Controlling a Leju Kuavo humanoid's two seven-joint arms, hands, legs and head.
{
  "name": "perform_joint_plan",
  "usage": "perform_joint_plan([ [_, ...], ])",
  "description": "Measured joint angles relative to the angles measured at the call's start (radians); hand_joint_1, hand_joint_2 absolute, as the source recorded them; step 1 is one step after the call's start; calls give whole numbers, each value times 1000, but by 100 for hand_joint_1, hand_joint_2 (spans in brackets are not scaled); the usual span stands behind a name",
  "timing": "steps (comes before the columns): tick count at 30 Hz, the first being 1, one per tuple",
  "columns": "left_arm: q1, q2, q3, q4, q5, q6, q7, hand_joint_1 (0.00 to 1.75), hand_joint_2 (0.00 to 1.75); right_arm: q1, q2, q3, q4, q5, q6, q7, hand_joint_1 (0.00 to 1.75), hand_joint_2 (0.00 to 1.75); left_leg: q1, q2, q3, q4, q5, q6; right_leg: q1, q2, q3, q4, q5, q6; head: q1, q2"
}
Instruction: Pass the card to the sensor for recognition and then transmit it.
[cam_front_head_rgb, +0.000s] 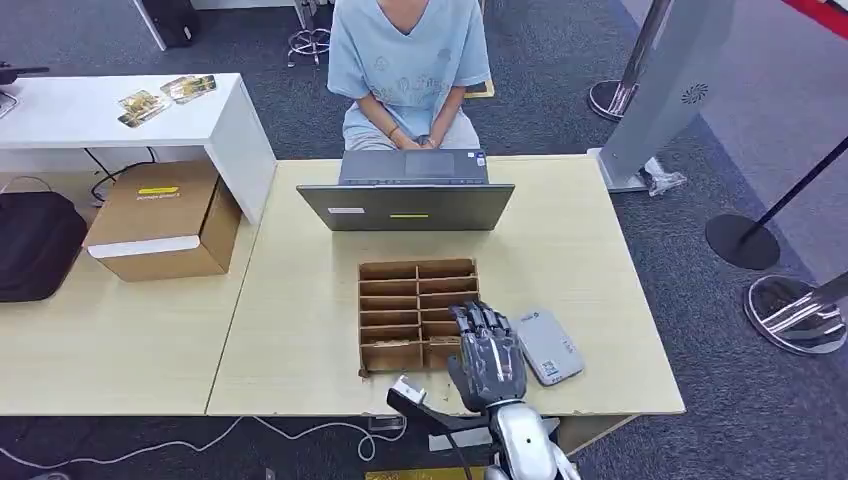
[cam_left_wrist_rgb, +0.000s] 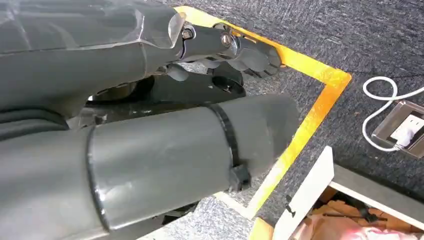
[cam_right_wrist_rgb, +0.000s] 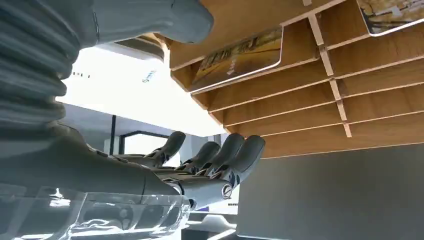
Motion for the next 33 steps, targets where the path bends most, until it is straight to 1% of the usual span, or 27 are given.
perform_joint_plan([
  [3,0,0,0,0,11,0,0,0,0,-2,1,0,2,0,0,-2,56,175,0,0,0,0,0,0,0,0,0,0,0,0,0,0],
  [4,0,0,0,0,15,-2,0,0,0,-2,1,0,2,0,0,-3,59,175,0,0,0,0,0,0,0,0,0,0,0,0,0,0],
  [12,1,1,0,0,29,-10,0,0,0,-2,7,-2,3,0,0,-4,58,175,0,0,0,0,0,0,0,0,0,0,0,0,0,0],
  [19,1,6,-8,0,53,-14,16,0,0,-5,15,-2,3,0,1,-9,72,175,0,0,0,0,0,0,0,0,0,0,0,0,0,0],
  [25,3,10,-9,0,74,-22,15,0,0,-22,24,3,18,0,3,-24,70,175,0,0,0,0,0,0,0,0,0,0,0,0,0,0],
  [33,13,11,-9,0,86,-35,13,0,0,-40,26,8,37,-4,2,-29,70,175,0,0,0,0,0,0,0,0,0,0,0,0,0,0],
])
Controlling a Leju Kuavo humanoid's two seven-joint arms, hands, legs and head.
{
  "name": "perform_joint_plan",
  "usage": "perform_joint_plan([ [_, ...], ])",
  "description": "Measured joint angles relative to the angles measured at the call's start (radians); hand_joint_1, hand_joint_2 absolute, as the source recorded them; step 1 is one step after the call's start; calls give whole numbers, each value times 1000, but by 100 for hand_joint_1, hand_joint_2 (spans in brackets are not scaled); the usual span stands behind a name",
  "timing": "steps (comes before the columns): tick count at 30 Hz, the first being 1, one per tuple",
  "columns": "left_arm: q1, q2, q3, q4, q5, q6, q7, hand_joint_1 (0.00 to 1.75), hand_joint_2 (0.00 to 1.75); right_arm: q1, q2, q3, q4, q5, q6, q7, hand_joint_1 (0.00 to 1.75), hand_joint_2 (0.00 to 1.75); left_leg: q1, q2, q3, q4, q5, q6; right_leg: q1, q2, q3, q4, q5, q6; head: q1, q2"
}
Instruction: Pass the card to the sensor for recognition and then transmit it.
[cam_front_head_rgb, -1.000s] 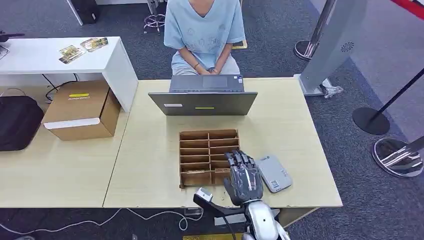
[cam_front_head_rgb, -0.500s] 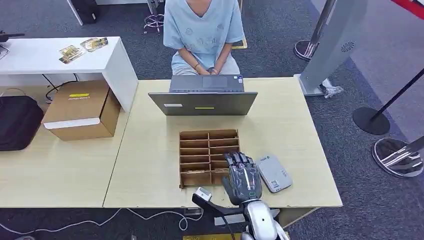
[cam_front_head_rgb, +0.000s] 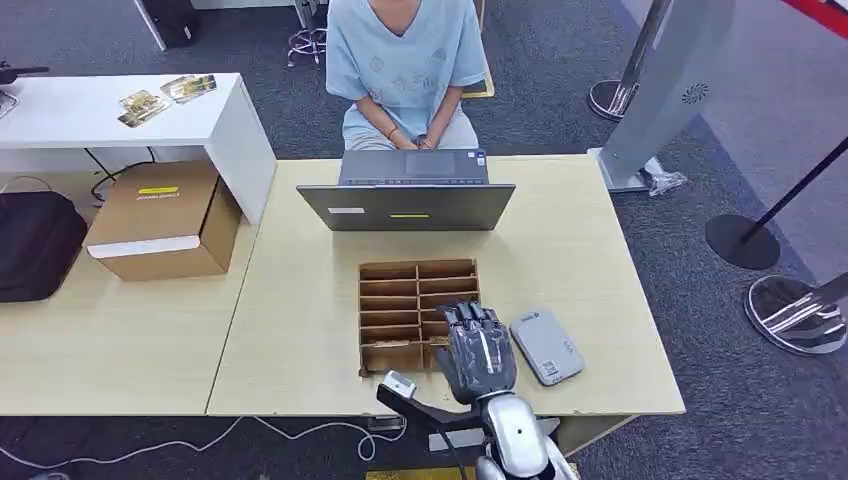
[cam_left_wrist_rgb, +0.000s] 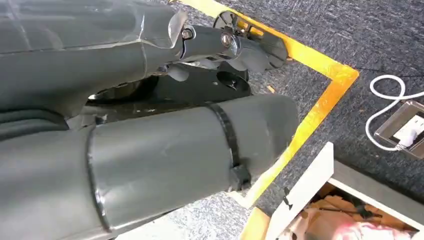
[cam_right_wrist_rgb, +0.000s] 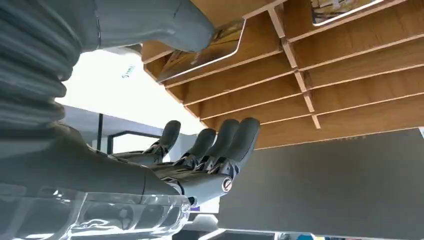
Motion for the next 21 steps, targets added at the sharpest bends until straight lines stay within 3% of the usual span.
perform_joint_plan([
  [9,3,1,0,0,11,-10,-4,0,0,-3,0,3,9,-2,0,-2,63,175,0,0,0,0,0,0,0,0,0,0,0,0,0,0],
  [13,4,2,0,0,12,-13,-4,0,0,-4,0,3,11,-3,0,-2,45,175,0,0,0,0,0,0,0,0,0,0,0,0,0,0],
  [21,10,3,0,0,23,-28,-16,0,0,-3,0,3,11,1,0,0,54,175,0,0,0,0,0,0,0,0,0,0,0,0,0,0],
])
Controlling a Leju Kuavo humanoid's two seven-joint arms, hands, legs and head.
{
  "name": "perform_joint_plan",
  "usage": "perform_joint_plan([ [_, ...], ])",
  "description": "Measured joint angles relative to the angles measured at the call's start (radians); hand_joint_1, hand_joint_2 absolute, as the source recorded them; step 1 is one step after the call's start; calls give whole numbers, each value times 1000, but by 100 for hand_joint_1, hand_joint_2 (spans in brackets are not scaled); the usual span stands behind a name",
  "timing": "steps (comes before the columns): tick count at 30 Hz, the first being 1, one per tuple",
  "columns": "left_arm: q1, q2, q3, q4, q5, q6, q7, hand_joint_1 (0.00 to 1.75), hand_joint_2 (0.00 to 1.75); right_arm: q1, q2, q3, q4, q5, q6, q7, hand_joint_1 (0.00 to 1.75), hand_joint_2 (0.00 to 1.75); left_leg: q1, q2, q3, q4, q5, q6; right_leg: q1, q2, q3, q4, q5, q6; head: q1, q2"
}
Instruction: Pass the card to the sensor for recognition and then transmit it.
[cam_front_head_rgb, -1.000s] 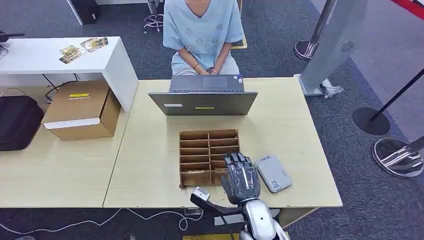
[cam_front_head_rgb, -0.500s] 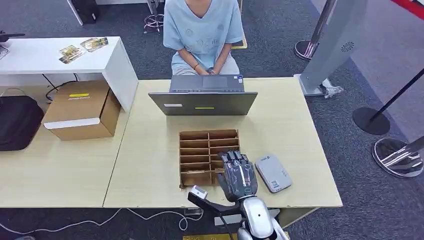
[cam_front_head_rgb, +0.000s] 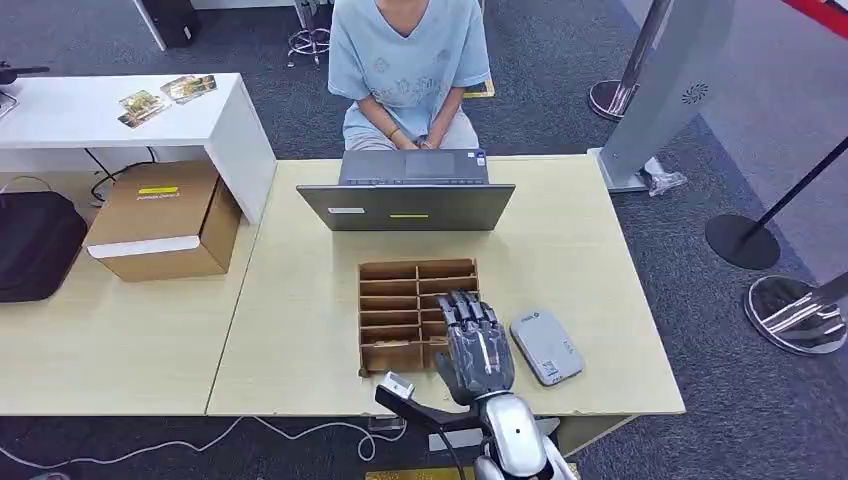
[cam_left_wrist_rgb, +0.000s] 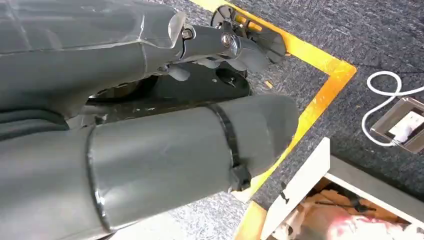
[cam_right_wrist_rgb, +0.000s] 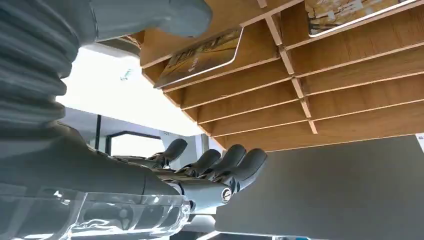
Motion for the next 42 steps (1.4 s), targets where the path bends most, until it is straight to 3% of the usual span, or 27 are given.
perform_joint_plan([
  [6,3,2,0,0,16,-6,-2,0,0,3,0,0,0,3,0,8,56,175,0,0,0,0,0,0,0,0,0,0,0,0,0,0],
  [15,9,3,0,0,36,-10,-22,0,0,4,0,1,4,4,3,7,75,175,0,0,0,0,0,0,0,0,0,0,0,0,0,0],
  [31,8,4,-22,0,67,-11,-19,0,0,27,-3,0,-10,4,6,55,70,175,0,0,0,0,0,0,0,0,0,0,0,0,0,0],
  [42,8,4,-35,0,77,-13,-19,0,0,44,-8,-5,-27,4,5,64,77,175,0,0,0,0,0,0,0,0,0,0,0,0,0,0],
])
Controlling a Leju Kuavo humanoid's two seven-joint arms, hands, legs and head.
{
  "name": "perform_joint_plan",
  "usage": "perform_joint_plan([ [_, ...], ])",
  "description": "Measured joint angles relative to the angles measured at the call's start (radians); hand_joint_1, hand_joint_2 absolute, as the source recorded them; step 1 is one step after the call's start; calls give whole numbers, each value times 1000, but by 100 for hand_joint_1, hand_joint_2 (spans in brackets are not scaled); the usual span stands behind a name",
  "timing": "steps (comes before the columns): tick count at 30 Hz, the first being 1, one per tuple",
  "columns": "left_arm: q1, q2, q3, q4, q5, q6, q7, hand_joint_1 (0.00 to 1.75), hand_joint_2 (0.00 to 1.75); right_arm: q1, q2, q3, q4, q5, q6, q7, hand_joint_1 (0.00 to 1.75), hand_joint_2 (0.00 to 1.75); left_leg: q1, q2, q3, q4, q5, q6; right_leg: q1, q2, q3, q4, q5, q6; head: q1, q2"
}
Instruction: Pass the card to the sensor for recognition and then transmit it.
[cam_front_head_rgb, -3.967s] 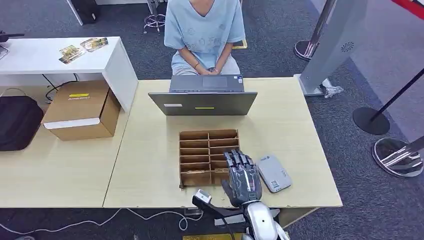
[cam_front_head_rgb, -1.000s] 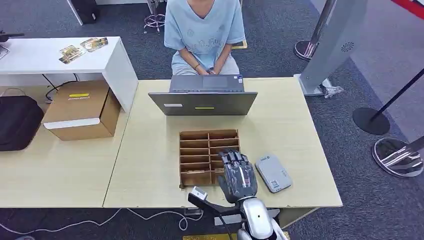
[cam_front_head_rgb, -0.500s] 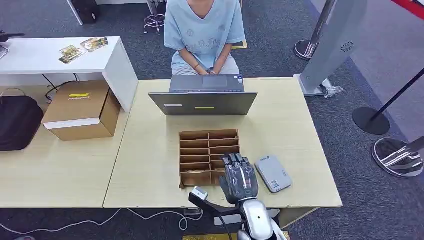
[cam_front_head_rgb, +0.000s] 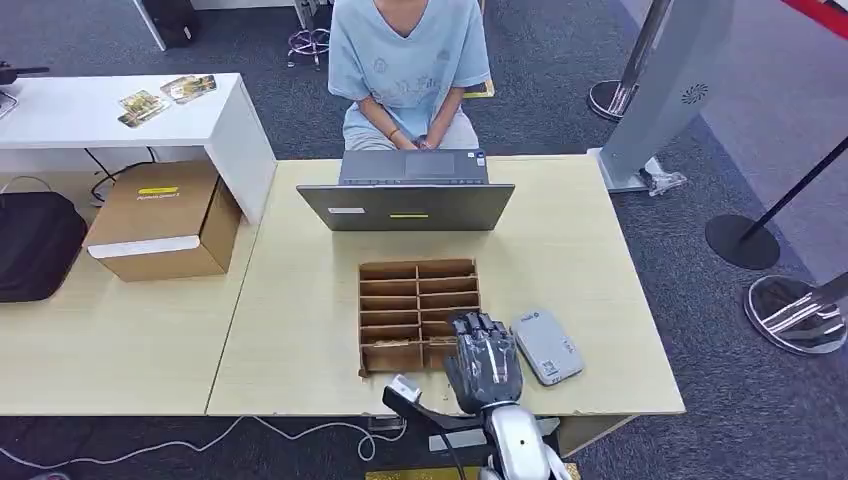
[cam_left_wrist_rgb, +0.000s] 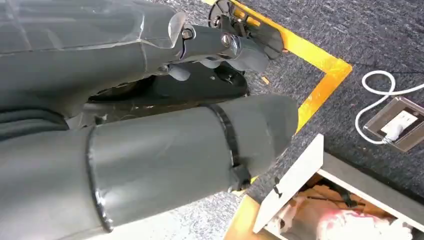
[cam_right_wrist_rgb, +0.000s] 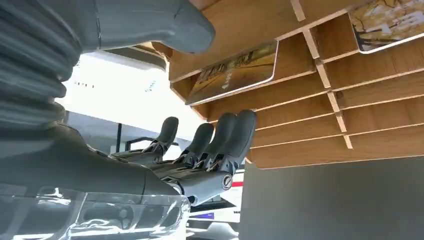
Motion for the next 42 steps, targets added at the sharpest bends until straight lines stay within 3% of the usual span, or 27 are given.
perform_joint_plan([
  [3,0,0,-4,0,4,-2,0,0,0,3,-2,0,0,0,-4,-2,89,175,0,0,0,0,0,0,0,0,0,0,0,0,0,0],
  [4,0,0,-4,0,7,-3,0,0,0,4,-3,0,0,0,-5,-5,99,175,0,0,0,0,0,0,0,0,0,0,0,0,0,0],
  [5,0,0,-4,0,9,-3,0,0,0,4,-3,0,1,0,-6,-8,122,175,0,0,0,0,0,0,0,0,0,0,0,0,0,0],
  [6,0,0,-5,0,10,-5,0,0,0,4,-3,0,1,0,-7,-9,126,175,0,0,0,0,0,0,0,0,0,0,0,0,0,0],
  [32,13,0,-27,0,27,-33,-41,0,0,4,-3,0,-10,0,-10,0,124,175,0,0,0,0,0,0,0,0,0,0,0,0,0,0],
  [42,20,0,-57,0,6,-48,-99,0,0,1,-3,2,-15,0,-32,-15,150,175,0,0,0,0,0,0,0,0,0,0,0,0,0,0],
])
